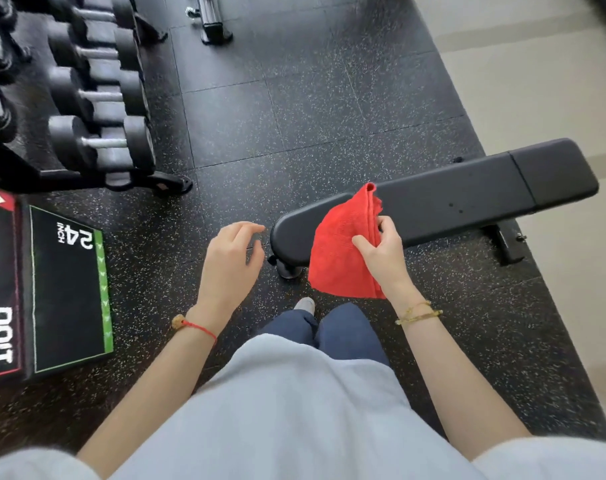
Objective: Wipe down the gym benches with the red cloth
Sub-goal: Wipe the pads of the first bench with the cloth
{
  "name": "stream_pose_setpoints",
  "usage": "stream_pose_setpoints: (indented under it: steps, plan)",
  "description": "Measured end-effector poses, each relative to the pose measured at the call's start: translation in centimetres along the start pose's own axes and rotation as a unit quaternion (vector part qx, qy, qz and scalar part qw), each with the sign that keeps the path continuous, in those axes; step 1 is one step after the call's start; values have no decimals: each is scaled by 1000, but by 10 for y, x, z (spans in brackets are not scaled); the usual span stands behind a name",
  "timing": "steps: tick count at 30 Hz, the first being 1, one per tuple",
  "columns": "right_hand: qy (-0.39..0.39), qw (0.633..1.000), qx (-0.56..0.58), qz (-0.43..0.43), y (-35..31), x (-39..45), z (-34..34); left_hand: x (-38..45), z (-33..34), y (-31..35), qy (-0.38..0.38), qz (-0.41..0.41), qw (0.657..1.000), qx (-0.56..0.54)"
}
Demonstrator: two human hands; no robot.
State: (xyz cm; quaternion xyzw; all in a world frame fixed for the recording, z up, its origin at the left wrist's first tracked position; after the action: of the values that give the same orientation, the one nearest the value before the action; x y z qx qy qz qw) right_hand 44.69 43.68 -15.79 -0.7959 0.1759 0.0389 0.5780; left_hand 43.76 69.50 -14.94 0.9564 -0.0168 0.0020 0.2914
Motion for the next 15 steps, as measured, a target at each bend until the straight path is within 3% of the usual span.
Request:
stream_pose_setpoints:
  steps: [10, 15]
  plan:
    - [-44, 997, -39, 47, 35, 74, -31, 28, 59, 21, -10, -69, 998, 4]
    - [-70, 995, -63, 28, 70, 118, -29, 42, 114, 14, 12, -101, 995, 8]
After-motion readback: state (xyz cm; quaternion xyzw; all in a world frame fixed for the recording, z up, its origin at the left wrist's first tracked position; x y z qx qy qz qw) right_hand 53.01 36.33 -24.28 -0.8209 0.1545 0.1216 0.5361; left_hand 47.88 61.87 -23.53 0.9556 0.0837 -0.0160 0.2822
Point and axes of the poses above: each hand's wrist, its own x-axis towards the middle knuckle, its own z-axis out of the palm, y = z × x, the point moved 3 cm from there along x, towards the middle knuckle, and after that the axes turned 5 degrees about -z, right-handed, at the moved point
